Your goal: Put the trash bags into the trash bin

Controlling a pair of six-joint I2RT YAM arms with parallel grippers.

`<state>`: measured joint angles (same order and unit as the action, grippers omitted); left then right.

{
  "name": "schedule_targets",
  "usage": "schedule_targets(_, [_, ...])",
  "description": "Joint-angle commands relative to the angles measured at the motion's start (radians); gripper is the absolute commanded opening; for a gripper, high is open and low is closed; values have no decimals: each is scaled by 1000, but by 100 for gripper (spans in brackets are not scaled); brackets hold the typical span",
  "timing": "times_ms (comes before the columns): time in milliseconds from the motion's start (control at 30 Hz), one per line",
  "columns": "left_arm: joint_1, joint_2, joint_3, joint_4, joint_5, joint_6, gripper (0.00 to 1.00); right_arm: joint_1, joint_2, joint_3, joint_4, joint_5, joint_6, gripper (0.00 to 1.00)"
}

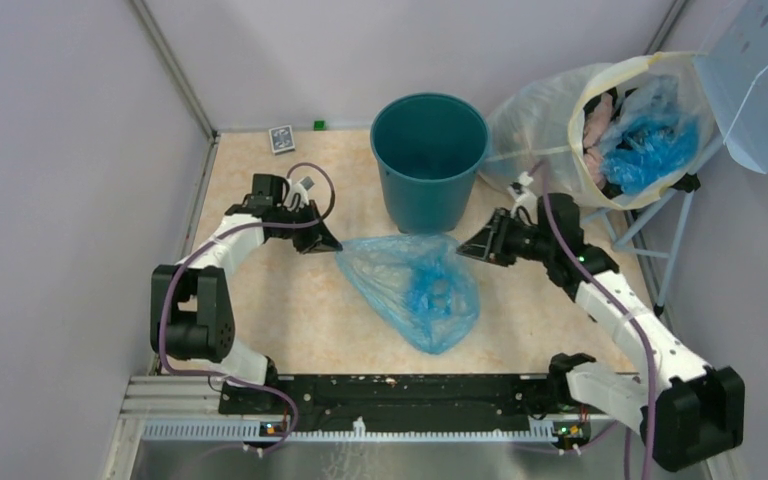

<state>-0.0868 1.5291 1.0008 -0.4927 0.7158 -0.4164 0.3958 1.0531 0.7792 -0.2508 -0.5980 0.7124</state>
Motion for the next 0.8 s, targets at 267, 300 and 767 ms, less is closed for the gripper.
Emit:
schedule_targets(267, [43, 131, 48, -9, -55, 147, 0, -166, -121, -256, -117, 106, -145, 51])
schedule_targets(300, [42, 139, 49, -5, -54, 148, 0, -165, -111, -300, -29, 24, -132, 60])
schedule_targets(767, [42, 204, 100, -18, -21, 156, 0, 146, 172, -393, 872, -228, 185, 85])
